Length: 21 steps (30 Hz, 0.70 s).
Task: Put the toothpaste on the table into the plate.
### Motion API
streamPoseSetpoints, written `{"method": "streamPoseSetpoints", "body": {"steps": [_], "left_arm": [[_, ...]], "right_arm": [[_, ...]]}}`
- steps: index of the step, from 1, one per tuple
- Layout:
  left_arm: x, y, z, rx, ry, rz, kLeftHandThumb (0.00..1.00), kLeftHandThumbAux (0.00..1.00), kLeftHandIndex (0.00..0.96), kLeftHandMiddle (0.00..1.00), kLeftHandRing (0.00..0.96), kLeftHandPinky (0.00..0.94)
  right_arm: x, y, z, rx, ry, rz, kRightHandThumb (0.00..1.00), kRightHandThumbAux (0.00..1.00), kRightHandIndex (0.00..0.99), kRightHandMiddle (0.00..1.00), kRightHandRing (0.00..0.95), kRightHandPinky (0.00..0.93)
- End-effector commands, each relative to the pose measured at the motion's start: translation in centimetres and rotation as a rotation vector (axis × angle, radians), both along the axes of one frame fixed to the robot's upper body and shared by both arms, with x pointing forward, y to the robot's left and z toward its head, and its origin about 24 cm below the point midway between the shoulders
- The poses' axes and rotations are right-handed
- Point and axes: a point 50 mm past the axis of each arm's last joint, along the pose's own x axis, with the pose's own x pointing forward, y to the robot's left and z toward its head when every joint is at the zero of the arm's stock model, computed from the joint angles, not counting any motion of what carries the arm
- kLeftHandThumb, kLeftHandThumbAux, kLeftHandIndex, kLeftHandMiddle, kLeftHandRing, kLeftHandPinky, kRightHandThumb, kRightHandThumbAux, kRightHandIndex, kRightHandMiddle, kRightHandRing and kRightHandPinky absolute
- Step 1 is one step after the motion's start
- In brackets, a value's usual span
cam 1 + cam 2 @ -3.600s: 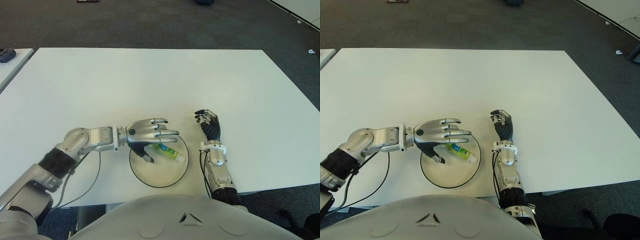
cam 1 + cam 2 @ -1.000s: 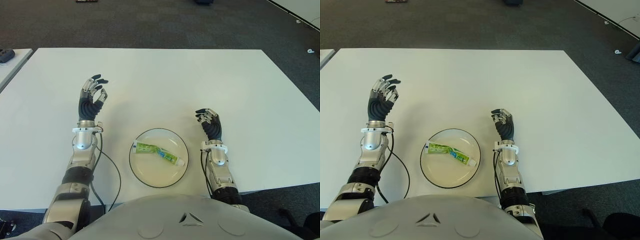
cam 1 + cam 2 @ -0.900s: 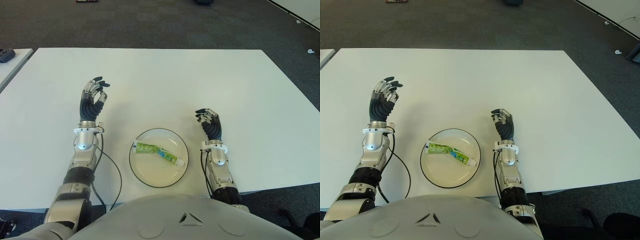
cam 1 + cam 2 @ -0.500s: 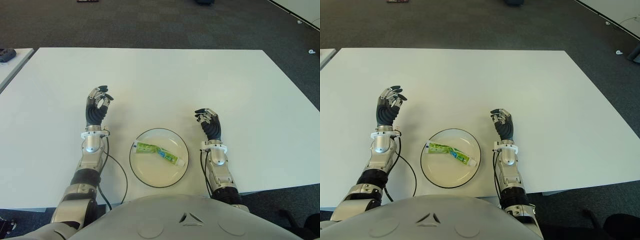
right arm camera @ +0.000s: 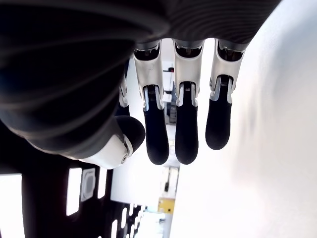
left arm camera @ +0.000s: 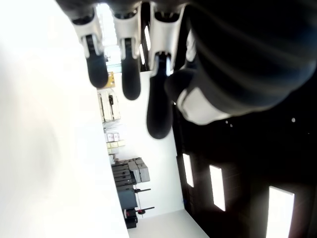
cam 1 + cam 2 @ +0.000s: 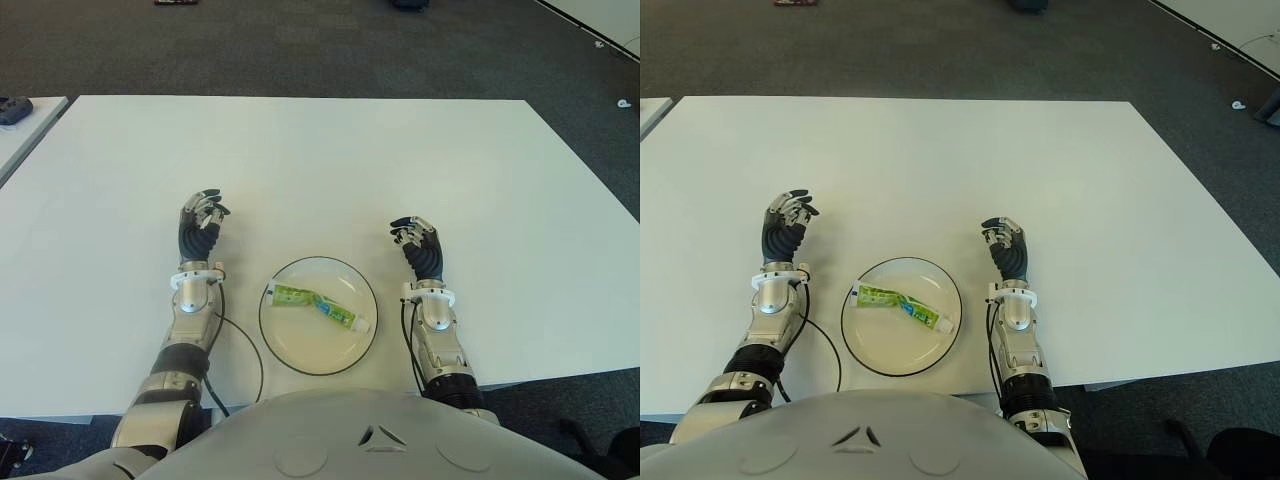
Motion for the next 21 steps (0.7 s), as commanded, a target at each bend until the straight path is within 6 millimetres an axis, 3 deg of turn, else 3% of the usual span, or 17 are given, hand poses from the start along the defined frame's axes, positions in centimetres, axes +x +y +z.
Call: {"method": "streamPoseSetpoints", "body": {"steps": [1,21], "left_arm": [[-0.53,-0.67,-0.89,-0.016,0.029,-0.004,0.703,0.715,0.433,0.587,0.586,0.556],[-0.84,-1.08,-1.75,-0.03,0.071,-0.028,0.703,0.716,0.432,0.581,0.585,0.553]], "right_arm": [[0.37,0.13,0.09,0.001,0.008,0.002,0.705,0.731,0.421,0.443,0.442,0.452],[0.52,0.33,0.03,-0.002,0.02,-0.003,0.706,0.731,0.421,0.439,0.44,0.453]]}}
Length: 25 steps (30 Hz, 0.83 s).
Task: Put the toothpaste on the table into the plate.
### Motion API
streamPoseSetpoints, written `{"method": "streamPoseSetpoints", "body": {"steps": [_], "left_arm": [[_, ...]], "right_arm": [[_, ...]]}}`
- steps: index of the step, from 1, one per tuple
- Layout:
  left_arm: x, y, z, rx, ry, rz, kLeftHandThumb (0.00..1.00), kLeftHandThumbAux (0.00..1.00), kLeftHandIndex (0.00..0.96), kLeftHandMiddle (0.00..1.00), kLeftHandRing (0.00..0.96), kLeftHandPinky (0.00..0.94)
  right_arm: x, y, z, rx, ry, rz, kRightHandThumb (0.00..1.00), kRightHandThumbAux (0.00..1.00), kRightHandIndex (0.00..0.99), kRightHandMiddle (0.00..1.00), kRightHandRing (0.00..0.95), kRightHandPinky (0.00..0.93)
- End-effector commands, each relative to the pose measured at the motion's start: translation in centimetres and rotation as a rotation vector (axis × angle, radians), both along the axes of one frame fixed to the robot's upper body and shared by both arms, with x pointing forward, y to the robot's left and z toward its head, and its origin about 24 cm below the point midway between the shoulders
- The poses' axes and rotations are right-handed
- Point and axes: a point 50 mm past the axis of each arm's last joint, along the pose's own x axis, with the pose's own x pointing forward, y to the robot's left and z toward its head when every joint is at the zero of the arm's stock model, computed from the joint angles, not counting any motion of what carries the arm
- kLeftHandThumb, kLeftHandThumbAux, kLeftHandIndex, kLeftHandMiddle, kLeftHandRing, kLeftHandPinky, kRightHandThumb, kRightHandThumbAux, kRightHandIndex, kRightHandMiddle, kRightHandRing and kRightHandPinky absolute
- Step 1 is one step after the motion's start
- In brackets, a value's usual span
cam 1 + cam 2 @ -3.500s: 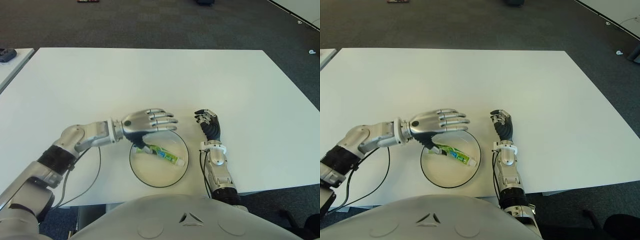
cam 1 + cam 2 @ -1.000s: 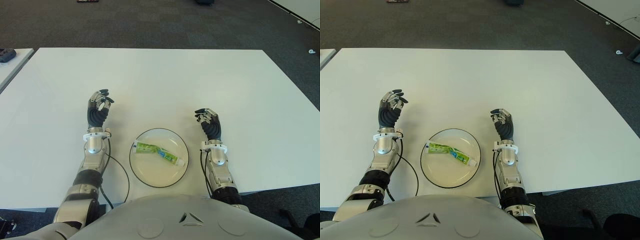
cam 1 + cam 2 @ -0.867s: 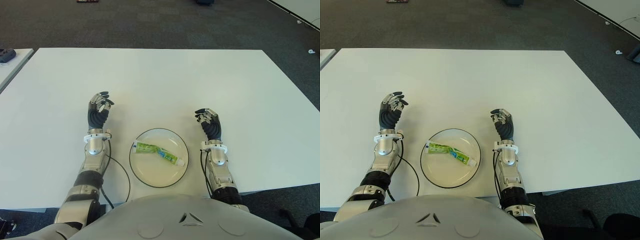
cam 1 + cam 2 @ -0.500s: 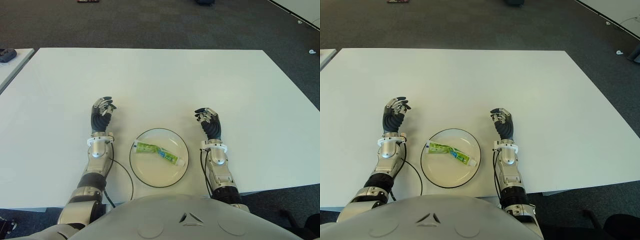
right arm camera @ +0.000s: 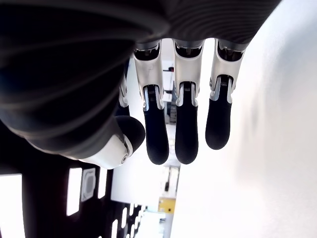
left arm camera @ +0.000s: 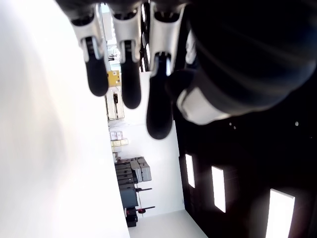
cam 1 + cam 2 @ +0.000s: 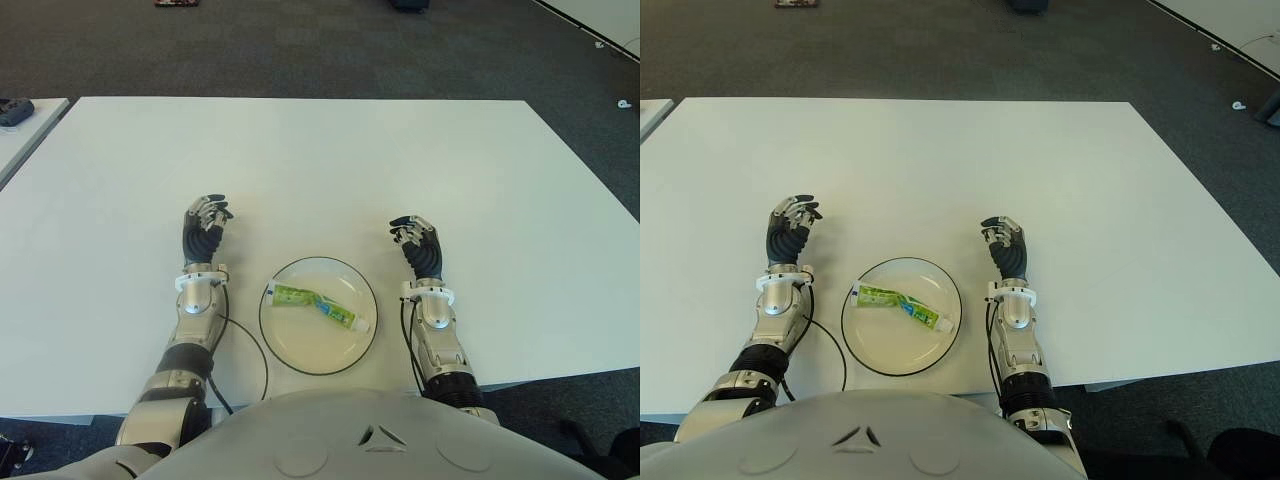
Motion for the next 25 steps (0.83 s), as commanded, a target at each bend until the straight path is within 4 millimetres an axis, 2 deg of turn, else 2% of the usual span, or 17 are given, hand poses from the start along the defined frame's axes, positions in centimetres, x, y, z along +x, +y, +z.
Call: {"method": "streamPoseSetpoints", "body": {"steps": [1,25], "left_arm": [[-1.08,-0.7,-1.39,-0.011,0.061,-0.016,0.703,0.716,0.432,0.58,0.584,0.554],[-1.28,-0.69,-1.58,0.012,0.085,-0.016,0.701,0.717,0.431,0.576,0.587,0.547]], "right_arm": [[0.37,0.24,0.03,-0.004,0.013,-0.004,0.706,0.731,0.421,0.438,0.437,0.447],[0.27,0.48,-0.02,-0.006,0.023,-0.014,0.707,0.732,0.42,0.429,0.428,0.444]]}}
